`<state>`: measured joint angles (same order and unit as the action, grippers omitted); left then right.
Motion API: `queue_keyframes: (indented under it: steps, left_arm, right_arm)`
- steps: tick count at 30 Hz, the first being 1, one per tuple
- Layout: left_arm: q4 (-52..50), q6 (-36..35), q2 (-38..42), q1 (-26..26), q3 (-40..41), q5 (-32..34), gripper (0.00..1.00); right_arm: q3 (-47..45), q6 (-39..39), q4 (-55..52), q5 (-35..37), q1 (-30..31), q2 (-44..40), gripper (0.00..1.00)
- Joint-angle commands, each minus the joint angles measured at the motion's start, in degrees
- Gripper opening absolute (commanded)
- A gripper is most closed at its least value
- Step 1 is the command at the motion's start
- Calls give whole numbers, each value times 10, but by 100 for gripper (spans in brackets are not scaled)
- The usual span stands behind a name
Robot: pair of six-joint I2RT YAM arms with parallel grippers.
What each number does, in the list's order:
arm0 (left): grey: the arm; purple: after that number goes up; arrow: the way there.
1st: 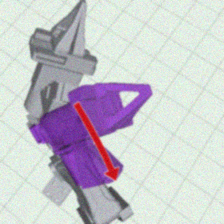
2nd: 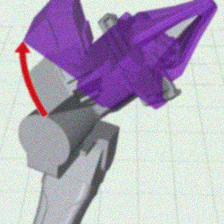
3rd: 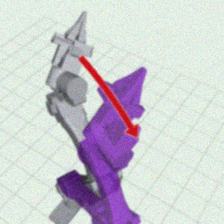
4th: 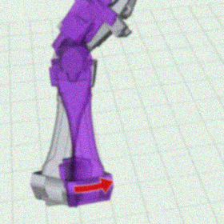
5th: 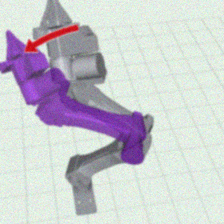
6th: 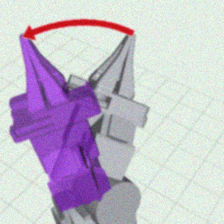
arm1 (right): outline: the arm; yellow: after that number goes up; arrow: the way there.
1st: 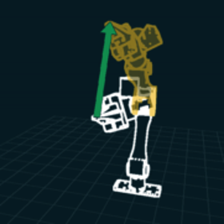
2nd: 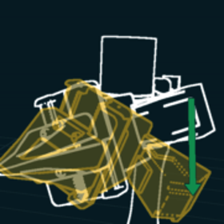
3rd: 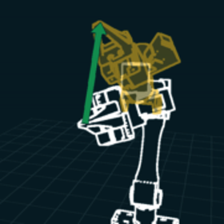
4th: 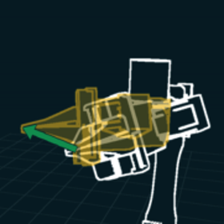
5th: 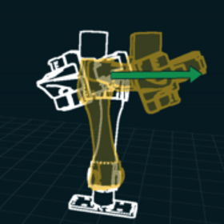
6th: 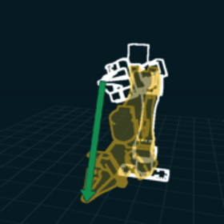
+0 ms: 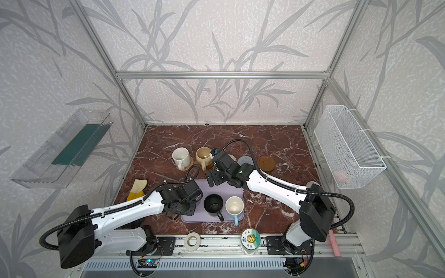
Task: Place cups on coasters
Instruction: Pick up the cup from the tray.
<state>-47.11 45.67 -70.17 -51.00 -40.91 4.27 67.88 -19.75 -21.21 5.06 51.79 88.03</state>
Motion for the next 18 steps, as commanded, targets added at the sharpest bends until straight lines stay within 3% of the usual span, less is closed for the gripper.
queue_keyframes:
  steps: [1, 11, 18]
  left_arm:
    - [19, 8, -2, 1, 7, 33, 37]
    - [28, 10, -3, 1, 17, 38, 26]
    - [21, 10, 2, 1, 14, 44, 8]
  right_arm:
    - [-6, -2, -2, 8, -2, -18, 99]
    - [-12, -5, -1, 14, -2, -20, 99]
    - [-8, -6, 1, 14, -2, -18, 99]
